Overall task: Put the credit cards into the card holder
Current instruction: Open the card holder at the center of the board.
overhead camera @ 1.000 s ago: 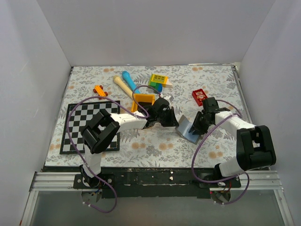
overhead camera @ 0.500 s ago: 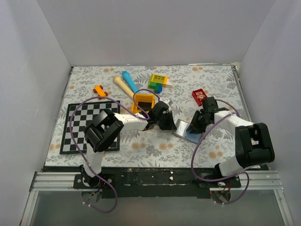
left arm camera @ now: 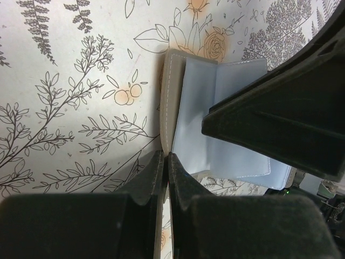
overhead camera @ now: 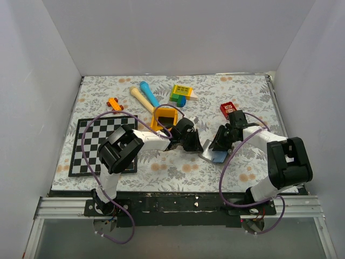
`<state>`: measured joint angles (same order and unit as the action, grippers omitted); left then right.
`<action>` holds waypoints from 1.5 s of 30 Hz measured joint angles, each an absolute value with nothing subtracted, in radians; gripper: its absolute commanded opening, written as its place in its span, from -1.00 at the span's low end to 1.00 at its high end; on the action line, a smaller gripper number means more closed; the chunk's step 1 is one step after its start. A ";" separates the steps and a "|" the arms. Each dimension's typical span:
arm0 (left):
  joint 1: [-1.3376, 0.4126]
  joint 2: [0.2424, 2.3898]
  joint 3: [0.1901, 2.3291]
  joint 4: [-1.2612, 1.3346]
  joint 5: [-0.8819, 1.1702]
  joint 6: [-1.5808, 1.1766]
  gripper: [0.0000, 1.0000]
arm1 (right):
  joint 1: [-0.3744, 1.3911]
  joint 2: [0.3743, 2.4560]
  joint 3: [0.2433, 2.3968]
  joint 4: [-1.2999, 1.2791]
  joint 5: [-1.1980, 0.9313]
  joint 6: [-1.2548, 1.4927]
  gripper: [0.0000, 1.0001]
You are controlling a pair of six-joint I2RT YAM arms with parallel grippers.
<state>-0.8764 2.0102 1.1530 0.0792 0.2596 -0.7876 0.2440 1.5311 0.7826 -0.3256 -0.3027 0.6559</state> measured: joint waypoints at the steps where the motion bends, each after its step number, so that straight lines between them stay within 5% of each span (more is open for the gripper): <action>1: -0.877 2.010 1.153 0.079 0.261 -0.788 -1.00 | 0.244 1.537 0.783 -0.324 -0.303 0.656 -0.29; 14: -0.879 2.011 1.151 0.078 0.254 -0.790 -0.99 | 0.244 1.526 0.775 -0.333 -0.263 0.656 -0.29; 27: -0.883 1.875 1.120 -0.044 0.121 -0.755 -0.63 | 0.245 1.527 0.770 -0.337 -0.238 0.658 -0.29; 36: -0.883 1.810 1.118 -0.062 0.095 -0.740 -0.58 | 0.245 1.532 0.770 -0.338 -0.235 0.658 -0.30; 38: -0.883 1.800 1.101 -0.041 0.109 -0.734 -0.61 | 0.245 1.533 0.770 -0.338 -0.235 0.658 -0.38; 41: -0.886 1.779 1.078 -0.004 0.141 -0.717 -0.99 | 0.245 1.535 0.771 -0.340 -0.235 0.656 -0.57; 45: -0.904 1.789 1.100 0.036 0.195 -0.691 -1.00 | 0.245 1.543 0.771 -0.340 -0.234 0.654 -0.89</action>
<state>-0.9039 1.7893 1.1000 0.0364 0.1951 -0.6907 0.2451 1.5429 0.7708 -0.3401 -0.2340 0.6540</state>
